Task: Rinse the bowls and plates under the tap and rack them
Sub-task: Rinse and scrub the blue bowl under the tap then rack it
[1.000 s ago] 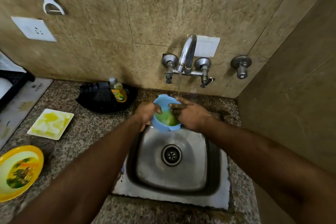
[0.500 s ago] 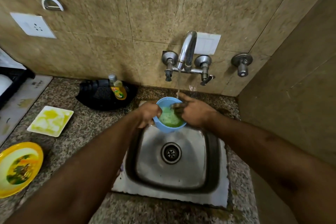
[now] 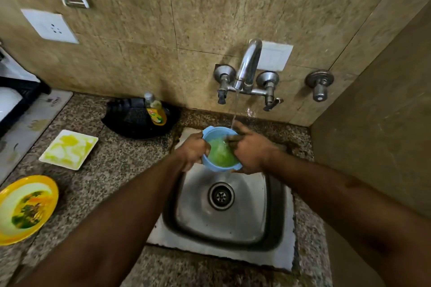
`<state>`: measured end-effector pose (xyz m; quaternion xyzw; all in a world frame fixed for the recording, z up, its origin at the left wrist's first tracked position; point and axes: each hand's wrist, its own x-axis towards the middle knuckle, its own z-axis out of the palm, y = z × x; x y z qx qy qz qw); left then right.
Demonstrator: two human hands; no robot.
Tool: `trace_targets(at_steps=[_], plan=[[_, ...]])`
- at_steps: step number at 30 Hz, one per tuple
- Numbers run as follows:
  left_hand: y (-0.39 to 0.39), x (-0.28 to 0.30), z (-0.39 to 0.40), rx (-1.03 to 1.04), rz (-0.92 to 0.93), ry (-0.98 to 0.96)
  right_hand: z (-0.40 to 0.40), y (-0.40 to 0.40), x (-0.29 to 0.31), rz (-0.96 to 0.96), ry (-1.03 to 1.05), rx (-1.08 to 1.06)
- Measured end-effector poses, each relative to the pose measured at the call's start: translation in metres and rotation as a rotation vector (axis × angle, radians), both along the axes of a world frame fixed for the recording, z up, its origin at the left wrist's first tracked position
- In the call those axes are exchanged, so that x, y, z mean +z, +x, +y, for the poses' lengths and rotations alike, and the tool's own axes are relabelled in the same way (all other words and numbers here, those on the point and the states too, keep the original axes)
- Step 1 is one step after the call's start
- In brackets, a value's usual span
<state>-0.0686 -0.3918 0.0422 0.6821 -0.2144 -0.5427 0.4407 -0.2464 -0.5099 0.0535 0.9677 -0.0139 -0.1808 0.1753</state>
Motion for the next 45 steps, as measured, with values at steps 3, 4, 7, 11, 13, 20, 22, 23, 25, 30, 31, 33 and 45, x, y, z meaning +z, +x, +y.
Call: trace_targets(at_steps=[3,4,7,11,13,20,22,23,25,30,31,33,45], plan=[[0.010,0.014,-0.005,-0.054,0.020,0.046,-0.008,0.004,0.008,0.029,-0.065,0.032],[0.011,0.011,-0.008,-0.004,0.043,0.021,-0.007,0.006,0.010,0.023,-0.067,0.007],[-0.003,0.002,-0.011,0.210,0.022,-0.072,0.006,0.009,0.006,-0.024,-0.034,-0.127],[-0.031,-0.047,-0.002,0.310,-0.144,-0.196,0.019,0.008,-0.006,-0.132,0.075,-0.236],[-0.038,-0.033,0.006,0.290,-0.163,-0.180,0.015,0.001,-0.010,-0.150,0.069,-0.134],[0.002,0.021,0.002,-0.119,0.111,0.142,-0.016,-0.003,0.013,-0.072,-0.063,0.039],[0.001,0.019,-0.004,0.008,0.090,0.066,-0.008,0.003,0.014,-0.041,-0.093,-0.055],[-0.003,0.014,-0.007,0.112,0.072,0.003,-0.003,0.006,0.014,-0.031,-0.088,-0.107],[-0.015,-0.004,-0.007,0.292,0.025,-0.085,0.013,0.009,0.014,-0.028,0.000,-0.228],[-0.034,-0.030,0.001,0.280,-0.218,-0.178,0.025,-0.003,-0.008,-0.169,0.045,-0.135],[-0.030,-0.025,0.001,0.224,-0.221,-0.153,0.021,-0.008,-0.011,-0.087,0.039,-0.126],[-0.019,-0.012,0.001,0.073,-0.150,-0.053,0.010,-0.015,-0.003,-0.018,0.037,-0.081],[-0.037,-0.047,0.004,0.341,-0.137,-0.134,0.032,-0.003,0.000,-0.085,0.063,-0.205]])
